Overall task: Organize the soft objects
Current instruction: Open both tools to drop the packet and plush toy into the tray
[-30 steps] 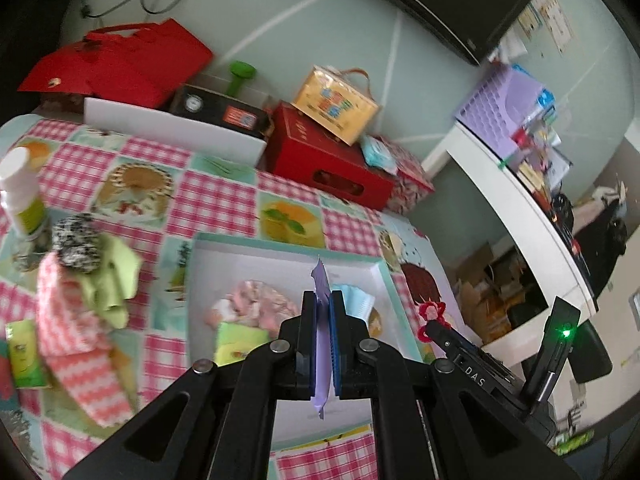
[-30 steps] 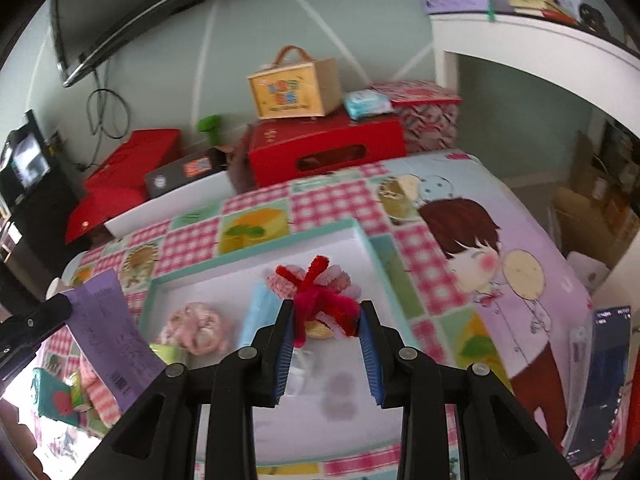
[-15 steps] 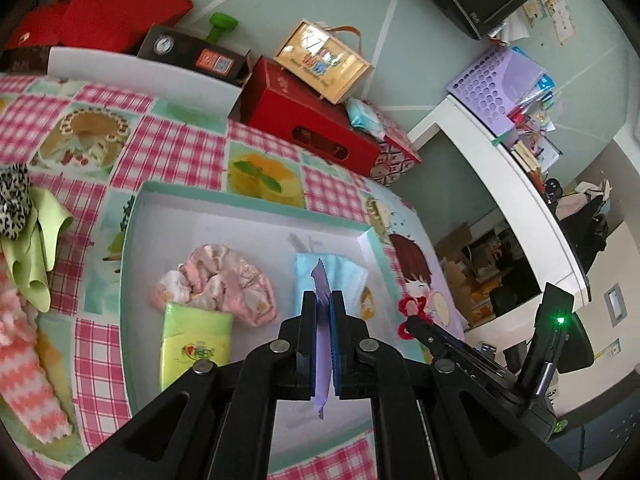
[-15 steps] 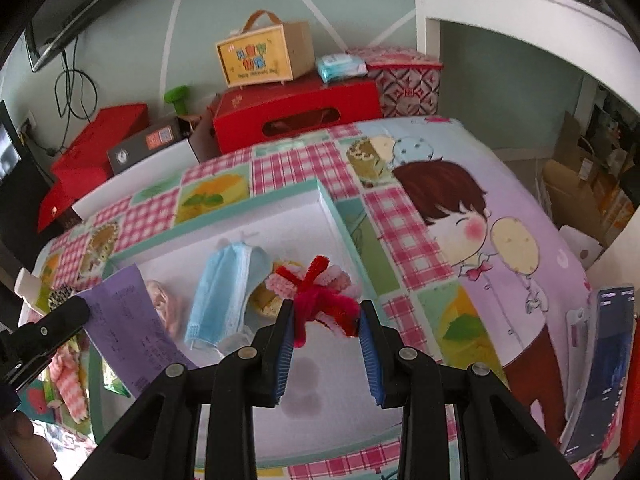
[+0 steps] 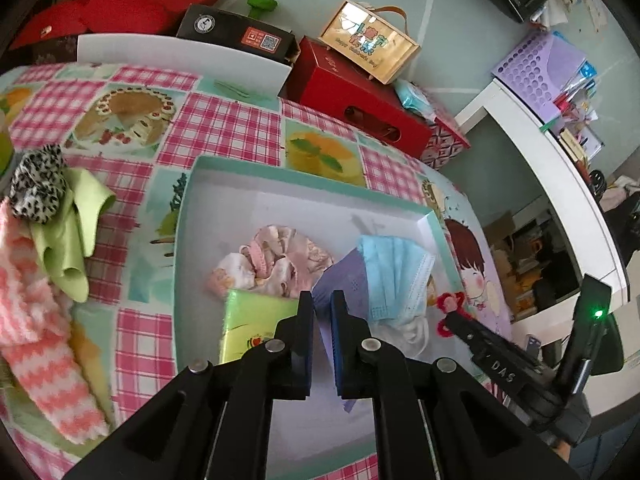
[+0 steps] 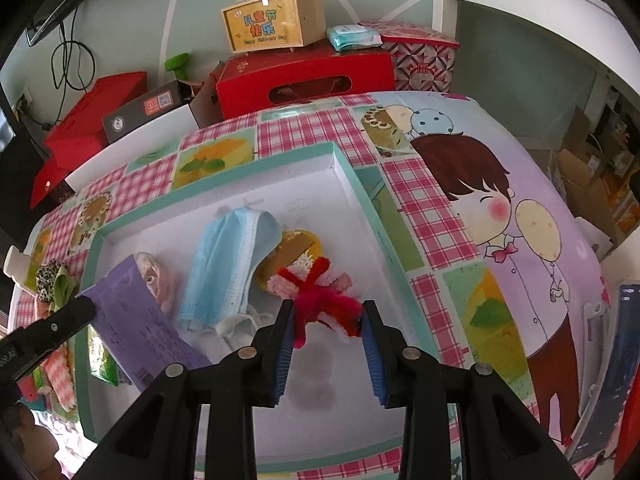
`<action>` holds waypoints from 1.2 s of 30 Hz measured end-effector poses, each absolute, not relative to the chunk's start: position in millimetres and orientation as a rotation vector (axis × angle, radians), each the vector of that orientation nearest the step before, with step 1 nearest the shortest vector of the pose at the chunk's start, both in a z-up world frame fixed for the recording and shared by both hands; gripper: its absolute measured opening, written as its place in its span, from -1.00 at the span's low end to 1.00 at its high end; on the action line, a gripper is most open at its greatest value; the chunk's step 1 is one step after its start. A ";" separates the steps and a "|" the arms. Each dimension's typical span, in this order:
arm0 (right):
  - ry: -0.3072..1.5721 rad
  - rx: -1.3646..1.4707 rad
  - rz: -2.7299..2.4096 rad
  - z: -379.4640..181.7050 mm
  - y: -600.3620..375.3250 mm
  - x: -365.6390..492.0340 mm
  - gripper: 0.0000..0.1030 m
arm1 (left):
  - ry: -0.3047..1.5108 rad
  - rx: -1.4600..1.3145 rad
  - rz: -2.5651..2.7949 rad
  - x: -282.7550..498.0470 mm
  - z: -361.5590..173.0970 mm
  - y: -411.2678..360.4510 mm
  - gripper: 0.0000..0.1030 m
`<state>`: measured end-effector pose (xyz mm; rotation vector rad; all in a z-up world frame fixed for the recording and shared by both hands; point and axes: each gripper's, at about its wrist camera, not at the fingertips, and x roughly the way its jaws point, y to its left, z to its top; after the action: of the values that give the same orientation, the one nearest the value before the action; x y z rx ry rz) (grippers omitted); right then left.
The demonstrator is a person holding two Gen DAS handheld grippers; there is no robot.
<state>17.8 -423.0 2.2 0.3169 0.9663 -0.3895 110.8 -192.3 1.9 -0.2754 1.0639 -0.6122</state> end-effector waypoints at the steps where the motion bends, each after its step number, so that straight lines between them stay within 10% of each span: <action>1: 0.962 0.319 -0.387 3.8 -422.7 17.7 -0.29 | 1.061 -0.272 -0.612 109.9 4.1 -191.5 -0.82; 15: 0.891 0.294 -0.378 35.0 -410.5 11.9 -0.04 | 0.952 -0.113 -0.487 99.6 39.6 -179.6 -0.09; 19: 0.876 0.284 -0.378 41.6 -407.1 11.1 0.22 | 0.925 -0.066 -0.397 102.8 40.8 -170.7 0.45; 36: 0.936 0.196 -0.323 28.4 -383.4 30.5 0.84 | 0.941 0.021 -0.133 121.1 16.2 -136.4 0.84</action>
<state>30.5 -383.4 28.4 0.1963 0.9359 -0.3233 121.1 -136.4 16.2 0.0212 0.9405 -0.1325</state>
